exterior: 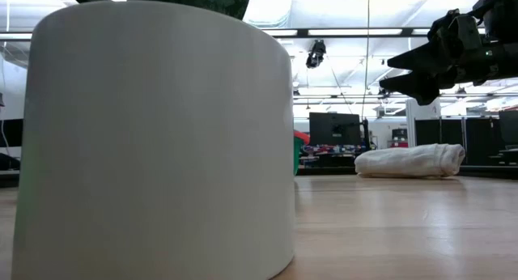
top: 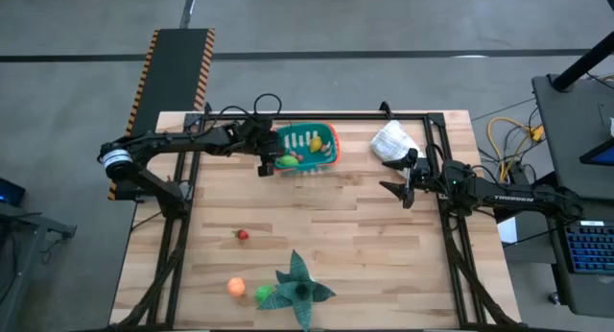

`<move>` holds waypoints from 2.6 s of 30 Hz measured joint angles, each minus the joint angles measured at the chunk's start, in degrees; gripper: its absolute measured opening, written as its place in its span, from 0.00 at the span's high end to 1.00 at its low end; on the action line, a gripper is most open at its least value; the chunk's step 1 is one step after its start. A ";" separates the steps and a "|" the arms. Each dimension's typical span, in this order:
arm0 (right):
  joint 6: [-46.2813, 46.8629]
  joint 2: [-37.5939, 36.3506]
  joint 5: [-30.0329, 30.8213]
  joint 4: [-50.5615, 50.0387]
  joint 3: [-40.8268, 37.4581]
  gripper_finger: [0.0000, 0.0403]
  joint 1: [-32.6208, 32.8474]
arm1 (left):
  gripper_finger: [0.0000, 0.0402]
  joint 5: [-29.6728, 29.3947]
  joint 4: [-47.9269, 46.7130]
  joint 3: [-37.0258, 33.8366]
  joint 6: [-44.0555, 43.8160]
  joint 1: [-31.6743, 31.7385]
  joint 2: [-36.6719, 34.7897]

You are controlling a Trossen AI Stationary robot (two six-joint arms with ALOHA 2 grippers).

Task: Pick and placing Produce into tupperware
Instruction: Put the strawberry toy into the bin

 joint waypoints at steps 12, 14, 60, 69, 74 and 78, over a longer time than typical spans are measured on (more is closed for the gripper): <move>0.00 0.00 0.00 0.00 -0.02 0.19 -0.02 | 0.62 -0.14 -0.21 -0.09 -0.07 -0.07 -2.30; 0.00 -0.02 0.02 0.02 -0.02 0.19 0.00 | 0.62 -0.20 -0.26 -0.09 -0.11 -0.55 -4.37; -0.02 0.00 0.00 0.04 0.00 0.19 -0.02 | 0.62 4.18 -24.68 -2.73 -24.86 -24.16 -42.90; -0.01 0.00 0.01 0.04 0.00 0.19 0.00 | 0.62 3.24 -31.14 -2.73 -33.57 -26.57 -39.51; 0.00 -0.02 0.00 0.04 0.00 0.19 -0.01 | 0.62 2.56 -35.12 -2.72 -37.82 -27.93 -36.68; 0.00 -0.02 0.02 0.04 0.00 0.19 0.00 | 0.62 2.10 -38.69 -2.75 -41.92 -29.55 -33.64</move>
